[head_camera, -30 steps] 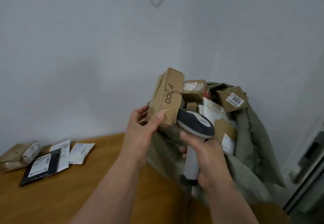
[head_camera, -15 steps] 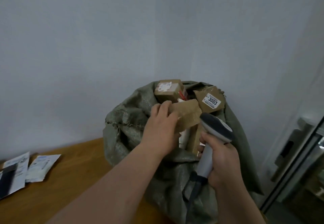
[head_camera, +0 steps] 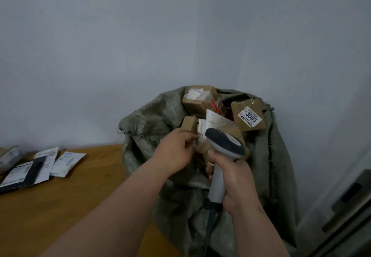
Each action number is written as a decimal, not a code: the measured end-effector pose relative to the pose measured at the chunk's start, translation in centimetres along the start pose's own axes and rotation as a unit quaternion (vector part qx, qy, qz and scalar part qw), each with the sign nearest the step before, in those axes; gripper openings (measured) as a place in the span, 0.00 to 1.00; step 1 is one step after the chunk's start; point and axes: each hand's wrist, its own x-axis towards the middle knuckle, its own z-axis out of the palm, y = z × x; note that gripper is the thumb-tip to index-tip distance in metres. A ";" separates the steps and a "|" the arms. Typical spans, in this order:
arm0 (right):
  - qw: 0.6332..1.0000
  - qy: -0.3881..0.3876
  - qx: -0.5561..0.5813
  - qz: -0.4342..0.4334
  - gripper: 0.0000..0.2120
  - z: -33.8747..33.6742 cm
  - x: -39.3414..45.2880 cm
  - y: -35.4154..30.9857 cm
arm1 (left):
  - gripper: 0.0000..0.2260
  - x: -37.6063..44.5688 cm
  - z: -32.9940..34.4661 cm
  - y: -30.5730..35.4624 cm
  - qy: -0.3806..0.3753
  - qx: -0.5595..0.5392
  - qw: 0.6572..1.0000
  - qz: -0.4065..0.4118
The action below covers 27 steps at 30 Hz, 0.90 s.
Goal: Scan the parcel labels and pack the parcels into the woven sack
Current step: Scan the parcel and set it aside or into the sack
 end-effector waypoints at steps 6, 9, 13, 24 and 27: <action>0.994 -0.110 -0.022 -0.013 0.06 3.5 -2.5 -0.5 | 0.11 -4.2 -3.9 -1.9 0.182 -0.089 0.976 -0.079; 0.985 -0.161 -0.063 -0.022 0.08 7.0 -4.6 0.4 | 0.09 -7.3 -6.1 -4.4 0.213 -0.142 0.960 -0.117; 0.969 -0.215 -0.117 -0.043 0.04 13.1 -7.8 3.1 | 0.07 -12.4 -9.2 -9.6 0.244 -0.244 0.918 -0.197; 0.963 -0.237 -0.132 0.007 0.11 31.0 -16.2 13.3 | 0.07 -27.7 -18.4 -27.7 0.266 -0.267 0.831 -0.410; 0.960 -0.243 -0.138 0.018 0.10 34.2 -16.6 15.3 | 0.07 -29.4 -19.1 -31.2 0.258 -0.276 0.816 -0.437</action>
